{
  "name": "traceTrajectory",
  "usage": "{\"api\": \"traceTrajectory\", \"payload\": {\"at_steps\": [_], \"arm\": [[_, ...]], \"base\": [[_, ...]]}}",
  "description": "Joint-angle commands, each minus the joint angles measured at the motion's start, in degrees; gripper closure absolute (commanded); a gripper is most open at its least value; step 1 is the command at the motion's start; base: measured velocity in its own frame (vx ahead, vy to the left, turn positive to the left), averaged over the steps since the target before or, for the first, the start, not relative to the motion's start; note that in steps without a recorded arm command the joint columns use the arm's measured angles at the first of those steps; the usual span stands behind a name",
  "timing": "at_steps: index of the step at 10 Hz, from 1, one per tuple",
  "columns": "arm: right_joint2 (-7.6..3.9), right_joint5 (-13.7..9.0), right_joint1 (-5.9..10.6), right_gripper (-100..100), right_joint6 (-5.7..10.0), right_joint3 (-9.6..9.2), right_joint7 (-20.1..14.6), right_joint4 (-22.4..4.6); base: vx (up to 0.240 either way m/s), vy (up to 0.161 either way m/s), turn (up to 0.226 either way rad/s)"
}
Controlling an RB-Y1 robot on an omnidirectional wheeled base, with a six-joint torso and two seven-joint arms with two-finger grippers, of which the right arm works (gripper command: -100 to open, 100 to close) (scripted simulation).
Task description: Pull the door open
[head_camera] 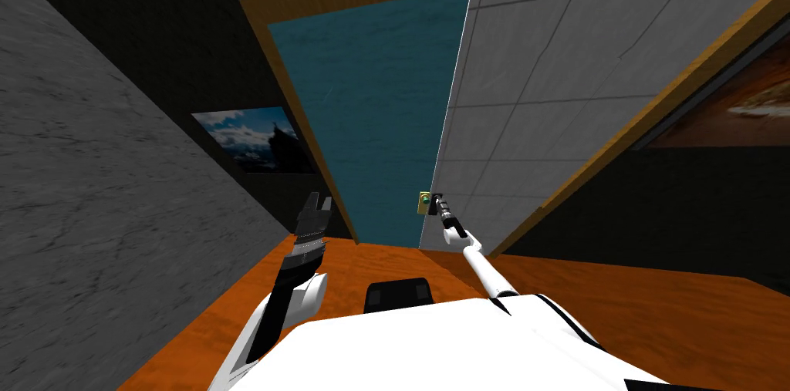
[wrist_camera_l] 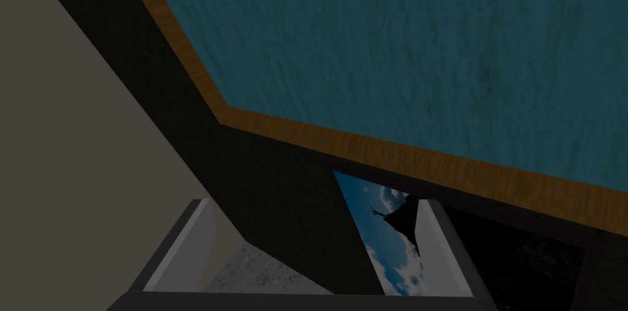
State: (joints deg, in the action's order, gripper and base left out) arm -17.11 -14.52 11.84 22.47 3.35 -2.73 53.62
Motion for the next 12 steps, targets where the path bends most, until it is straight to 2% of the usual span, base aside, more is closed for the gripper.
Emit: {"api": "traceTrajectory", "payload": {"at_steps": [1, 2, 3, 5, 6, 7, 12], "arm": [[-0.22, -0.07, -0.09, 100, 0.04, 0.25, -0.03, -0.03], [-0.22, -0.07, -0.09, 100, 0.04, 0.25, -0.03, -0.03], [-1.28, -0.26, -1.27, 100, -0.07, 0.96, -0.16, -0.57], [-1.6, -0.32, -1.56, 100, -0.07, 1.16, -0.22, -0.69], [-2.73, -0.51, -2.52, 100, -0.08, 1.61, -0.54, -1.0], [-2.0, -0.39, -1.73, -100, 0.07, 0.57, -0.63, -0.68], [-0.94, -0.21, -0.99, -100, -0.13, -2.43, -1.58, 1.85]], "base": [[-0.006, -0.002, -0.002], [0.0, 0.0, 0.0], [-0.119, -0.1, -0.084], [-0.167, -0.108, -0.136], [-0.156, -0.082, -0.088], [-0.219, -0.005, 0.022], [-0.198, 0.088, 0.069]]}}
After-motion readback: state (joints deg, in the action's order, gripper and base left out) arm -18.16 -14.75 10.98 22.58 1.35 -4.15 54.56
